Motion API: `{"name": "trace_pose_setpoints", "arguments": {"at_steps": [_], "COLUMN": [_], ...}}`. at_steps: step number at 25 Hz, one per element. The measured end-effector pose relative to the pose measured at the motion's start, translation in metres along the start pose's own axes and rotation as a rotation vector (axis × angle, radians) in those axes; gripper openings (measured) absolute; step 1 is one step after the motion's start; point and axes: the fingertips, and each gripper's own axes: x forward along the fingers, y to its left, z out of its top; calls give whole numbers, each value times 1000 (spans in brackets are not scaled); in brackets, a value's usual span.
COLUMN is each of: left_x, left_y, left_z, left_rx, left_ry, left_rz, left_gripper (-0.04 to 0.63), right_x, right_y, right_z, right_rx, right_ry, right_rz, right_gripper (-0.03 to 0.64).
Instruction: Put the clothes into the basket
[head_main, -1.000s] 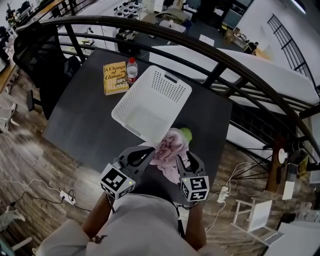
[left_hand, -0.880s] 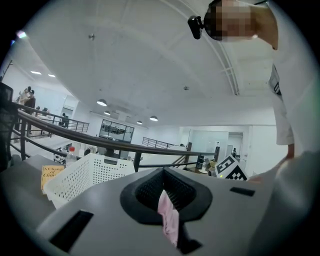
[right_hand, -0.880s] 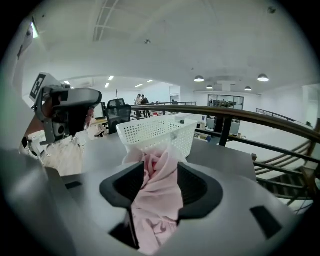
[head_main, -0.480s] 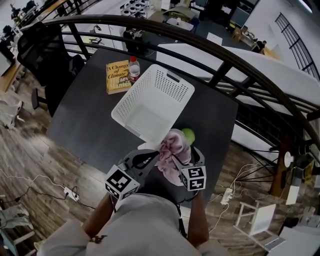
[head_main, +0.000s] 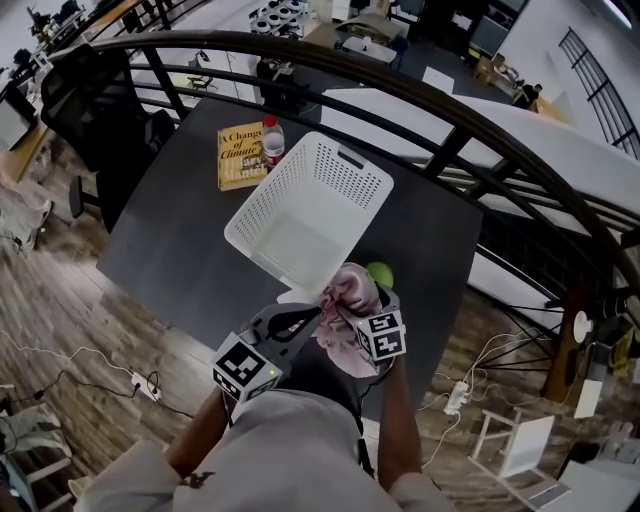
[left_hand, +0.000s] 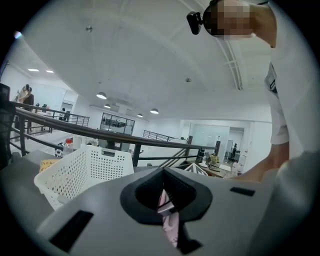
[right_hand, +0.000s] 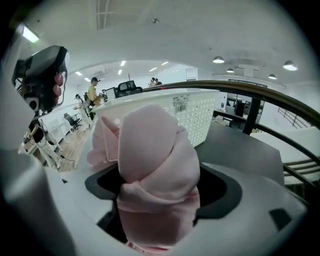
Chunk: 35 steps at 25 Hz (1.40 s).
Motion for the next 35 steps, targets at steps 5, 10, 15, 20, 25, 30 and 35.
{"name": "trace_pose_setpoints", "arguments": {"at_steps": [5,10,15,20,25,30,35], "left_x": [3,1,-3,-8,-14,-19,-25], "left_y": [-1,0,-2,-6,-6,-7,-5], "left_z": [-1,-6,-6,-3,-4,-1,1], "left_rx": [-4,-6,-3,1,5,1,-17], "left_ry": [5,23,16,-7,-6,-20,-35], "left_rz": [-5,-2,1,2,10,21,53], "left_gripper": [5,5,5,5,5,5,5], "right_x": [7,5,-4,-26,-53,-82,-115], "right_y": [11,18,20,25,44,52,56], "right_z": [-9,-12,-11,-2,8,21,46], "right_rx": [-5,-18,45,146,219,275,302], "right_ry": [28,39,1,-85,-175,-269,-374], "right_rz": [26,-4,1,32,52,61,70], "right_gripper": [238,61,51,49,48,46,46]}}
